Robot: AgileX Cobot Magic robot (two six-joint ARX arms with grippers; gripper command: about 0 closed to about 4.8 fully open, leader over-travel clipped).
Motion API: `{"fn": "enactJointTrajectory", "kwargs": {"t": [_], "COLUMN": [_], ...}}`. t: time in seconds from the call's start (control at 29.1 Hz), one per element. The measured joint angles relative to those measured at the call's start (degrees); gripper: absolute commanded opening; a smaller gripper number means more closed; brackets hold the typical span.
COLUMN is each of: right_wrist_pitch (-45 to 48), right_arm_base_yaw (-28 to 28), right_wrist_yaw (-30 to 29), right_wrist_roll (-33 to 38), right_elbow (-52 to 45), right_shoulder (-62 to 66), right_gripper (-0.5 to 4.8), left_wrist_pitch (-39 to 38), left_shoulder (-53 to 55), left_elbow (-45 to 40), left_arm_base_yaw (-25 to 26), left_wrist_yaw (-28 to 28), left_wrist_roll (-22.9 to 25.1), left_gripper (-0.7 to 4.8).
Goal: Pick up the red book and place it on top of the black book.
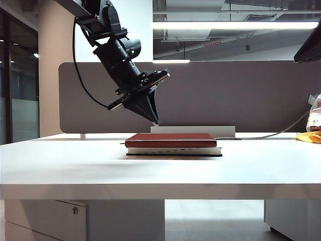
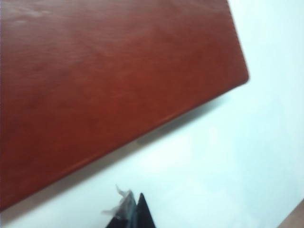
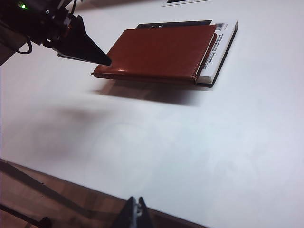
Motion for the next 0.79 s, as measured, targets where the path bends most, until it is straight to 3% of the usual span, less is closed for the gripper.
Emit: {"fn": "enactJointTrajectory", "kwargs": {"t": [0.79], "right_wrist_pitch": [-0.02], "right_arm_base_yaw": [0.02], "right_wrist_yaw": [0.02], "right_wrist_roll": [0.00], "right_elbow": [-0.02], "right_shoulder": [0.07], "right_gripper": [-0.02], "left_wrist_pitch": [-0.55], "left_shoulder": [3.21], "left_elbow": [-0.42], "left_arm_base_yaw": [-3.61], "left_wrist_yaw": [-1.31], "left_wrist_roll": [-0.46], "left_gripper": [-0.06]}}
